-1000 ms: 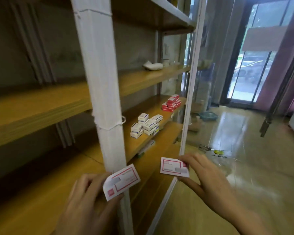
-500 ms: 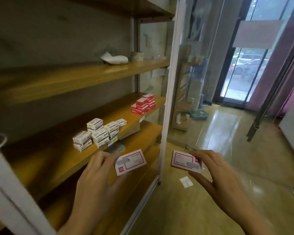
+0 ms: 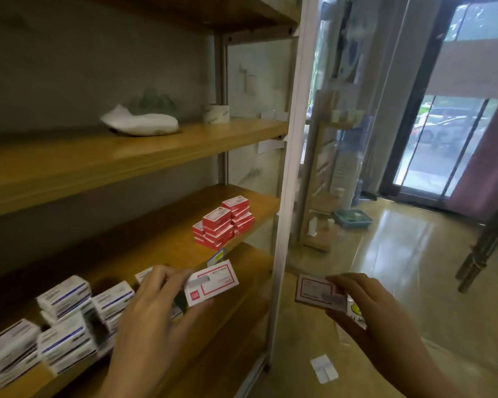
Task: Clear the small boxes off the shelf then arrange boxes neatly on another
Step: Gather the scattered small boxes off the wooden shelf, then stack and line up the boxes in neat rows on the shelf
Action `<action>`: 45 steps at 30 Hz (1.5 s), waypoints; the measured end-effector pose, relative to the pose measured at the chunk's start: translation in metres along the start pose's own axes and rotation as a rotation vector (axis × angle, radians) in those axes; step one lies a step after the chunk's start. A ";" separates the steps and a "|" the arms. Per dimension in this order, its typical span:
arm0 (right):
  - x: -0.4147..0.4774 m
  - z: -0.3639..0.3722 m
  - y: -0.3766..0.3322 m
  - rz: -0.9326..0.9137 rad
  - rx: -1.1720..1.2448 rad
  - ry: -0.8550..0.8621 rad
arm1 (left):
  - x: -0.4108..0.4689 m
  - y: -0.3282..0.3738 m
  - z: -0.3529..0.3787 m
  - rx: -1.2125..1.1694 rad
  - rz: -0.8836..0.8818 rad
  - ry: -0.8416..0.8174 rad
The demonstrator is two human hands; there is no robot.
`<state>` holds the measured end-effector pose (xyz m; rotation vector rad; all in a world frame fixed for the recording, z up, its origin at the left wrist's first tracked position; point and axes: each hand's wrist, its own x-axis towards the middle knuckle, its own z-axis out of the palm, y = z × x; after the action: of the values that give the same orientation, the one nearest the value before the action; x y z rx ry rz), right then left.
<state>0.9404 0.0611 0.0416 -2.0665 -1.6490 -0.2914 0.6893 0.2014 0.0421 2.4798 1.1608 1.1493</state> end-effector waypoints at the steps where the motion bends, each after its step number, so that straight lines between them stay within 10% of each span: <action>1: 0.016 0.004 0.010 -0.002 0.007 -0.007 | 0.013 -0.001 0.007 0.009 -0.006 0.009; 27: 0.325 0.133 0.119 -0.418 0.561 -0.279 | 0.188 -0.032 0.154 0.277 -0.497 0.137; 45: 0.393 0.183 0.079 -0.629 0.441 -0.528 | 0.167 -0.003 0.151 0.325 -0.659 0.302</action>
<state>1.0925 0.4743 0.0414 -1.3160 -2.3911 0.4297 0.8615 0.3461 0.0324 1.8657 2.1787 1.2113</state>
